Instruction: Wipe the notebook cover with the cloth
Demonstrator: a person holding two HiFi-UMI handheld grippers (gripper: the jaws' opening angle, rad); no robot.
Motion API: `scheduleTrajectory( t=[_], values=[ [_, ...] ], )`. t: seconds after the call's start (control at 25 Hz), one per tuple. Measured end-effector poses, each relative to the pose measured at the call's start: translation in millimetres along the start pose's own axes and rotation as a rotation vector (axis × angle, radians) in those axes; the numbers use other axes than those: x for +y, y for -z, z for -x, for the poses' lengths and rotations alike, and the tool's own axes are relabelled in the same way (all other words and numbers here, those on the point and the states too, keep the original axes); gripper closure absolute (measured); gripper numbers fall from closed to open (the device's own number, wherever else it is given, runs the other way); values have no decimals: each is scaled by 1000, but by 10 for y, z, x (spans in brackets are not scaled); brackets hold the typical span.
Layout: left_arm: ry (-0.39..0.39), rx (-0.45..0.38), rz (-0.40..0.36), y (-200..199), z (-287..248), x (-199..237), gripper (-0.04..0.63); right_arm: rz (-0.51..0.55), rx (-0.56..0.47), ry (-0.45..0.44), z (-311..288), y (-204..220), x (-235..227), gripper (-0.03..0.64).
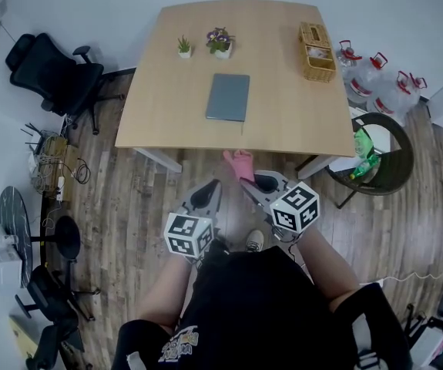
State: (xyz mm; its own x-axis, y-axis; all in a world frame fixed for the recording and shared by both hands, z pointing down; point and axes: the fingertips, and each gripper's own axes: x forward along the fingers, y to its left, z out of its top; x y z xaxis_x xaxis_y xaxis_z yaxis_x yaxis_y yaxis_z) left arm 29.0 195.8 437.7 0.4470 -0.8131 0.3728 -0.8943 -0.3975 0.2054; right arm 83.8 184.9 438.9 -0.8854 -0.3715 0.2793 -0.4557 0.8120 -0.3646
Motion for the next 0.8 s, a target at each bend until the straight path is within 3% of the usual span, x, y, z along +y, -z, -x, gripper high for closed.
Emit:
scheduleTrajectory(
  t=[0.8],
  values=[
    [15, 4, 24, 107, 25, -74, 577, -29, 5, 12, 55, 118, 37, 560]
  ],
)
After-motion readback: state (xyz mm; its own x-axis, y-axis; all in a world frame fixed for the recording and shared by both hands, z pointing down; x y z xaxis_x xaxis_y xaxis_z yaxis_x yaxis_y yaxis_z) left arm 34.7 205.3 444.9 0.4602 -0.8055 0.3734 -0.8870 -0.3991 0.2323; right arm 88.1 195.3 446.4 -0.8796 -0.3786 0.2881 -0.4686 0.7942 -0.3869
